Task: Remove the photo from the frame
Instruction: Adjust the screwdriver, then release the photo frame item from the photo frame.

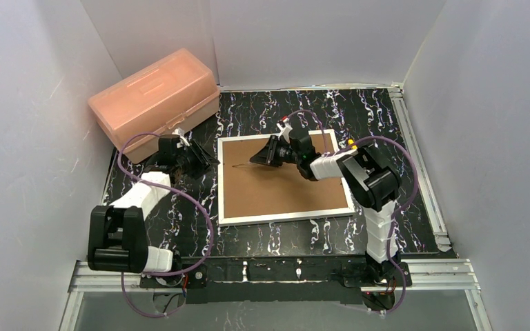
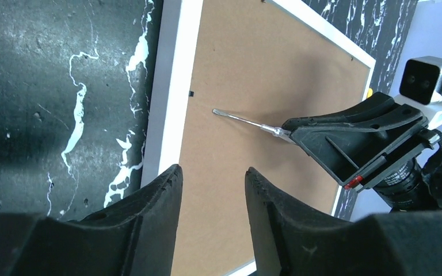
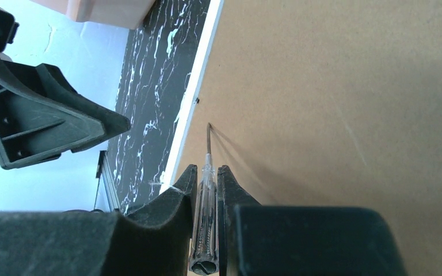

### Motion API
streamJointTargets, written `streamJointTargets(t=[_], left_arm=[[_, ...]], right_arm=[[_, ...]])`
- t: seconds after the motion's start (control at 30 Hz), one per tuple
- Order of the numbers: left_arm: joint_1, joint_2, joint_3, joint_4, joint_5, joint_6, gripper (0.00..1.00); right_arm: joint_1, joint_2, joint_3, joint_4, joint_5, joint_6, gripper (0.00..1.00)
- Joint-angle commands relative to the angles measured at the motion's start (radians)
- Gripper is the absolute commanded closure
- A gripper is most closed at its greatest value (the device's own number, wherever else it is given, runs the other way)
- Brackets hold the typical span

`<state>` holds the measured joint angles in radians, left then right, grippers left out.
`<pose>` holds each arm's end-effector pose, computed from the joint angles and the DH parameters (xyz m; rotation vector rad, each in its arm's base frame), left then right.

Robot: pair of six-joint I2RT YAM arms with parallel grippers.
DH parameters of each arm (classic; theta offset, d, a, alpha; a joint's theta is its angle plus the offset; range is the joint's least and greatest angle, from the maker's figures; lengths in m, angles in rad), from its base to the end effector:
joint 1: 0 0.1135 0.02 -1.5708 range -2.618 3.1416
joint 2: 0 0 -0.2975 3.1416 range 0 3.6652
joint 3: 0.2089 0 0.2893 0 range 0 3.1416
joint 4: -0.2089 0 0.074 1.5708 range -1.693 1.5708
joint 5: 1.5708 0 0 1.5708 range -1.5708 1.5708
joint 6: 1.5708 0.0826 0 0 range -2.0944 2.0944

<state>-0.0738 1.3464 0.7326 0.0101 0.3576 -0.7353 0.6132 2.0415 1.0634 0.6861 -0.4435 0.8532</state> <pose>0.3413 -0.0542 0.2036 -0.5281 2.1949 -0.8379 0.3927 0.3197 0.1346 -0.0964 2.0897 1.3724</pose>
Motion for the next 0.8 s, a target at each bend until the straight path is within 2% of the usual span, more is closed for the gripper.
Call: streamJointTargets(t=[0.0,0.1,0.23,0.77], left_arm=[[0.006,0.051,0.011,0.051,0.023,-0.008,0.61],[0.006,0.087,0.024,0.057,0.020,-0.005,0.69],[0.006,0.117,0.038,0.062,0.008,-0.002,0.74],[0.008,0.181,0.079,0.053,-0.008,0.005,0.81]], right_arm=[[0.003,0.045,0.053,0.107,-0.017,0.002,0.99],[0.004,0.065,0.057,0.130,-0.027,0.021,0.99],[0.004,0.076,0.060,0.136,-0.029,0.027,0.99],[0.014,0.141,0.094,0.141,-0.037,0.022,0.99]])
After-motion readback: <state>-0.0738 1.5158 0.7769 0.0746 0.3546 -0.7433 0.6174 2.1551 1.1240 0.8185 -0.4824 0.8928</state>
